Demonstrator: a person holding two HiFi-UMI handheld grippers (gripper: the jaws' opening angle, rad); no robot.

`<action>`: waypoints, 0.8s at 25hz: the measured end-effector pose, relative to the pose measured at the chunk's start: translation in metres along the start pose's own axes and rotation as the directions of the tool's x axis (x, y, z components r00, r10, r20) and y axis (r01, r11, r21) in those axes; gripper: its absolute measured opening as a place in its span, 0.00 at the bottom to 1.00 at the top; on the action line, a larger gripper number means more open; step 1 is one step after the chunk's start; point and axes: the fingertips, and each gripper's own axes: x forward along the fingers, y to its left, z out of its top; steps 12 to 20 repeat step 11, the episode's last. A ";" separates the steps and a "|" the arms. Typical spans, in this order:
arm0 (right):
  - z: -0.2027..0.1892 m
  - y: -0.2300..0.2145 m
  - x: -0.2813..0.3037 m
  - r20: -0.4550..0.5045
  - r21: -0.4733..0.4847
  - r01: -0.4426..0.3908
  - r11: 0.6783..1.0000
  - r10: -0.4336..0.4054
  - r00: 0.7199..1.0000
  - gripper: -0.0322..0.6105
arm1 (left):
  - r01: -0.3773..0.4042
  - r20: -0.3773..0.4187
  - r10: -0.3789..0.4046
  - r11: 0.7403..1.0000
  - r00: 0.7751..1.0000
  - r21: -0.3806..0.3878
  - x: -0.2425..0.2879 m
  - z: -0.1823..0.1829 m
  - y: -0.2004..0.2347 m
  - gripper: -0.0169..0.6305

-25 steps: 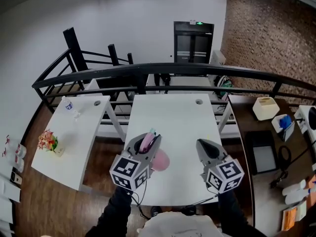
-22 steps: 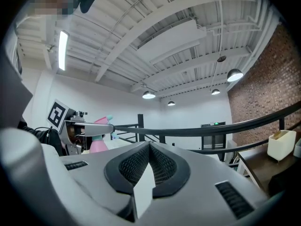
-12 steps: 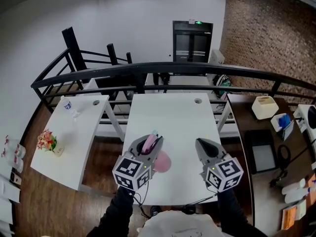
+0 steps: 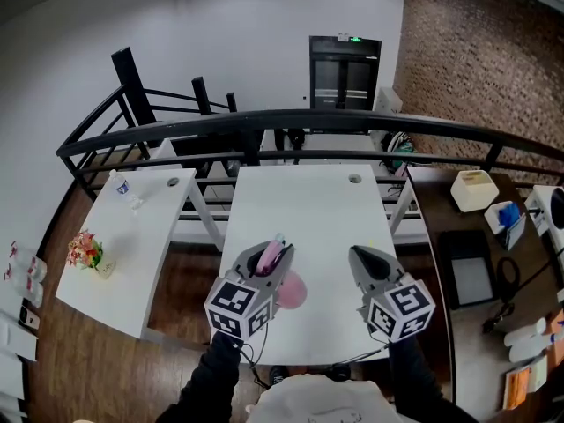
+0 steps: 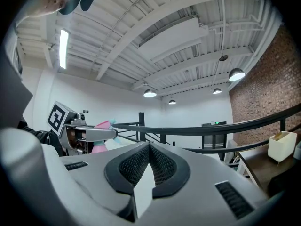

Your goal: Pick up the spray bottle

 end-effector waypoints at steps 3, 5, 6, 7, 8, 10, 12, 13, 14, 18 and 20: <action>0.000 0.001 -0.001 0.000 -0.001 -0.001 1.000 0.001 1.000 0.02 | 0.001 -0.003 -0.001 1.000 1.000 0.000 0.000 -0.001 -0.002 0.15; -0.001 0.001 -0.002 -0.001 -0.001 0.001 1.000 -0.001 1.000 0.02 | 0.002 -0.004 -0.002 1.000 1.000 0.000 0.000 -0.002 -0.003 0.16; -0.001 0.001 -0.002 -0.003 -0.001 0.002 1.000 -0.002 1.000 0.02 | 0.003 -0.005 -0.003 1.000 1.000 0.000 -0.001 -0.002 -0.003 0.15; -0.001 0.001 -0.003 -0.003 -0.002 0.003 1.000 -0.003 1.000 0.02 | 0.004 -0.006 -0.004 1.000 1.000 0.000 -0.001 -0.003 -0.003 0.15; -0.001 0.001 -0.003 -0.004 -0.002 0.003 1.000 -0.003 1.000 0.02 | 0.004 -0.007 -0.004 1.000 1.000 0.000 -0.001 -0.003 -0.003 0.15; -0.001 0.001 -0.003 -0.005 -0.003 0.003 1.000 -0.003 1.000 0.02 | 0.004 -0.009 -0.004 1.000 1.000 -0.001 -0.001 -0.004 -0.004 0.16; -0.002 0.001 -0.003 -0.005 -0.003 0.003 1.000 -0.003 1.000 0.02 | 0.004 -0.009 -0.004 1.000 1.000 -0.001 0.000 -0.004 -0.004 0.16; -0.002 0.001 -0.003 -0.005 -0.003 0.003 1.000 -0.003 1.000 0.02 | 0.004 -0.009 -0.004 1.000 1.000 -0.001 0.000 -0.004 -0.004 0.16; -0.002 0.001 -0.003 -0.005 -0.003 0.003 1.000 -0.003 1.000 0.02 | 0.004 -0.009 -0.004 1.000 1.000 -0.001 0.000 -0.004 -0.004 0.16; -0.002 0.001 -0.003 -0.005 -0.003 0.003 1.000 -0.003 1.000 0.02 | 0.004 -0.009 -0.004 1.000 1.000 -0.001 0.000 -0.004 -0.004 0.16; -0.002 0.001 -0.003 -0.005 -0.003 0.003 1.000 -0.003 1.000 0.02 | 0.004 -0.009 -0.004 1.000 1.000 -0.001 0.000 -0.004 -0.004 0.16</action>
